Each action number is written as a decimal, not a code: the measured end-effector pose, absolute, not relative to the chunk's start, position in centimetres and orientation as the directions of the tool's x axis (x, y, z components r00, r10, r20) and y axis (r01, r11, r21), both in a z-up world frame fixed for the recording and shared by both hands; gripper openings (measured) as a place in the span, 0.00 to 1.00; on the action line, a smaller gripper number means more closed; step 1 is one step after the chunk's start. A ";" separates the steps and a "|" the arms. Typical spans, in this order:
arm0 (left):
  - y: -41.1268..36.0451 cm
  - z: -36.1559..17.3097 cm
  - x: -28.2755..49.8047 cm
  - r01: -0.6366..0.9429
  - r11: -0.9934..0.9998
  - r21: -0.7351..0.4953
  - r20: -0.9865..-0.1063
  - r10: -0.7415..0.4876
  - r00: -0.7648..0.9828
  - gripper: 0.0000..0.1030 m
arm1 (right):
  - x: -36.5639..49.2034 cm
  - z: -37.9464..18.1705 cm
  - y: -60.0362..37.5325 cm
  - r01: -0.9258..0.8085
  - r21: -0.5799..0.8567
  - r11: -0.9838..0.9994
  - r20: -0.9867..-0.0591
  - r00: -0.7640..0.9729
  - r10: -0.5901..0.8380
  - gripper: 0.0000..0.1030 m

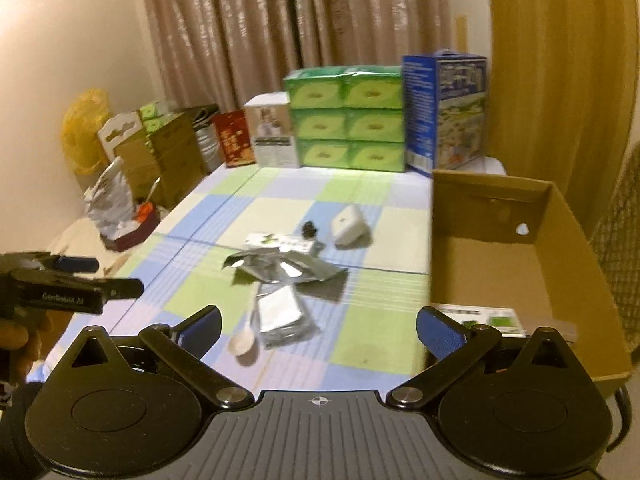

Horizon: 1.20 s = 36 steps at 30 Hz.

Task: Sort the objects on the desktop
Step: 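Withdraw both tools back over the remaining items on the table, then grasp the white spoon with the left tool while the right tool grasps the foil-wrapped tray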

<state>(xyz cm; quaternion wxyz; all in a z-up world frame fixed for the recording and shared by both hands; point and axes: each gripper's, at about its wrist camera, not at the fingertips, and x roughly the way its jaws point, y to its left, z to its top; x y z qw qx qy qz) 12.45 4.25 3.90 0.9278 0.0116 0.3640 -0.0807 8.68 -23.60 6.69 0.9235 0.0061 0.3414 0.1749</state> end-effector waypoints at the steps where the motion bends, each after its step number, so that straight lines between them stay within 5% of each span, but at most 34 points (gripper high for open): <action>1: 4.6 3.7 12.5 0.149 0.988 -0.035 -0.679 -0.133 0.722 0.98 | 8.6 6.4 -23.0 -0.332 0.121 0.936 -0.630 0.703 0.331 0.98; 23: 6.5 -3.0 17.8 0.140 0.990 -0.028 -0.742 -0.115 0.660 0.98 | 15.2 -3.9 -16.1 -0.477 0.065 0.877 -0.696 0.608 0.382 0.98; 36: 5.4 -7.6 20.7 0.179 0.982 -0.062 -0.777 -0.160 0.610 0.98 | 20.9 -9.7 -14.9 -0.499 0.057 0.865 -0.734 0.566 0.375 0.83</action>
